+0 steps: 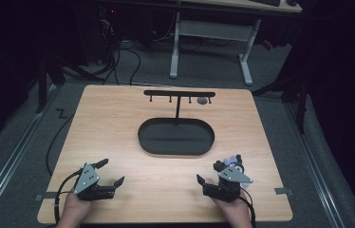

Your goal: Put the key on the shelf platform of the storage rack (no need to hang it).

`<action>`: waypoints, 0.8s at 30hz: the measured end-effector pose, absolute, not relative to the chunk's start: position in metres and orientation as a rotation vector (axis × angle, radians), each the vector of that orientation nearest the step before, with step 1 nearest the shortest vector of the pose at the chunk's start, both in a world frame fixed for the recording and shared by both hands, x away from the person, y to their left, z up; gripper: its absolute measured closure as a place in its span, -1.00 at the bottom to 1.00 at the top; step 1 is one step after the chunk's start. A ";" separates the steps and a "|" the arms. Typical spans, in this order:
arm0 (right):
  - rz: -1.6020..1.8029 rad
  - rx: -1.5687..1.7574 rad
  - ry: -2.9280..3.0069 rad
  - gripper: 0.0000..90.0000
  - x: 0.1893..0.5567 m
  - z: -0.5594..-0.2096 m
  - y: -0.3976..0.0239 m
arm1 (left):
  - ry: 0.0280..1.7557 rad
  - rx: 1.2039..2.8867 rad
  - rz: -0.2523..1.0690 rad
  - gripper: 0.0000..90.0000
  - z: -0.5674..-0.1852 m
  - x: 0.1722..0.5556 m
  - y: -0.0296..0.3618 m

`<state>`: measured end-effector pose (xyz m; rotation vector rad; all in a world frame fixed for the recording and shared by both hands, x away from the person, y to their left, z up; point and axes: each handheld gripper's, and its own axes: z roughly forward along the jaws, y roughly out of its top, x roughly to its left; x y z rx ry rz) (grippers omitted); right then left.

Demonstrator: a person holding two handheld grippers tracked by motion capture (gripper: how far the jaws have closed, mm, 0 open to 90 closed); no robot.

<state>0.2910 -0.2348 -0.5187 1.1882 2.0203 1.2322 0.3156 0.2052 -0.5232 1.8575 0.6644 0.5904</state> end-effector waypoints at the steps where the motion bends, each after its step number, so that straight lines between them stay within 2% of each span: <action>1: 1.232 1.188 2.020 -0.52 0.291 -0.519 -0.235 | 0.664 1.858 0.590 -0.68 -0.523 0.316 0.205; 24: 1.235 1.154 2.035 -0.50 0.286 -0.515 -0.234 | 0.647 1.868 0.608 -0.70 -0.524 0.314 0.202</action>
